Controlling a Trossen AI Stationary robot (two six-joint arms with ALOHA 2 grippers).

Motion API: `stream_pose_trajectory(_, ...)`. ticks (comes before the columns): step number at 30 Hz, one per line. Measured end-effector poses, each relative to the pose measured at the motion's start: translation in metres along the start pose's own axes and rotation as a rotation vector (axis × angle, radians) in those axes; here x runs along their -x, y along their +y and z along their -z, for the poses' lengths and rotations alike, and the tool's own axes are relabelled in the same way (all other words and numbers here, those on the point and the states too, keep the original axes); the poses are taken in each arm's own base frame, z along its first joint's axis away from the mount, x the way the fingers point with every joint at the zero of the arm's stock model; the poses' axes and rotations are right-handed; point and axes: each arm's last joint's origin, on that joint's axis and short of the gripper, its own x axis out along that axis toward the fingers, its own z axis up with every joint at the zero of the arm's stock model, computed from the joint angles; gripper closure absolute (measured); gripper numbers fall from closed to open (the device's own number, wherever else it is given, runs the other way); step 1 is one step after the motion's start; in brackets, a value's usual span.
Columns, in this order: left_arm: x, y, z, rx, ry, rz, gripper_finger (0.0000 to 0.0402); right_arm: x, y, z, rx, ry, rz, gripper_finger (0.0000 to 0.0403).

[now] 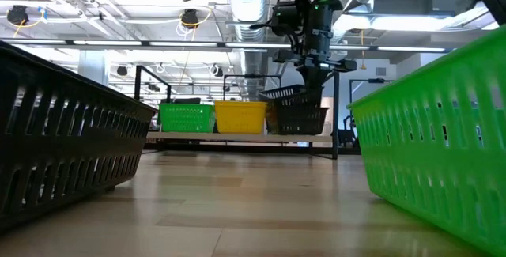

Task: Stack baskets on shelf by color
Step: Stack the top black bin on top of the black bin on the shelf

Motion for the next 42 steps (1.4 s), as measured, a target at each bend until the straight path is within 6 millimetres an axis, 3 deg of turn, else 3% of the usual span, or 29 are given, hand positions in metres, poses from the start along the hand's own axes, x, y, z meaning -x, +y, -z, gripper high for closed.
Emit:
stream_pose_trajectory(6,0.0,0.0,0.0,-0.001,0.003,0.001,0.0285,0.0,0.0,0.0,0.023,0.001,0.002,0.0387)
stream_pose_trajectory(17,0.0,0.0,0.0,0.006,0.002,0.001,0.0285,0.001,0.0,0.0,0.075,-0.011,0.009,0.0302)
stream_pose_trajectory(27,0.0,0.0,0.0,0.012,0.002,0.001,0.0285,0.002,-0.003,0.0,0.109,0.0,0.023,0.025)
stream_pose_trajectory(33,0.0,0.0,0.0,0.016,-0.001,0.0,0.0285,0.007,-0.001,-0.001,0.084,-0.015,0.012,0.0249)
stream_pose_trajectory(42,0.0,0.0,0.0,0.018,-0.004,-0.001,0.0285,0.05,0.023,-0.001,0.175,-0.196,-0.046,0.0283)
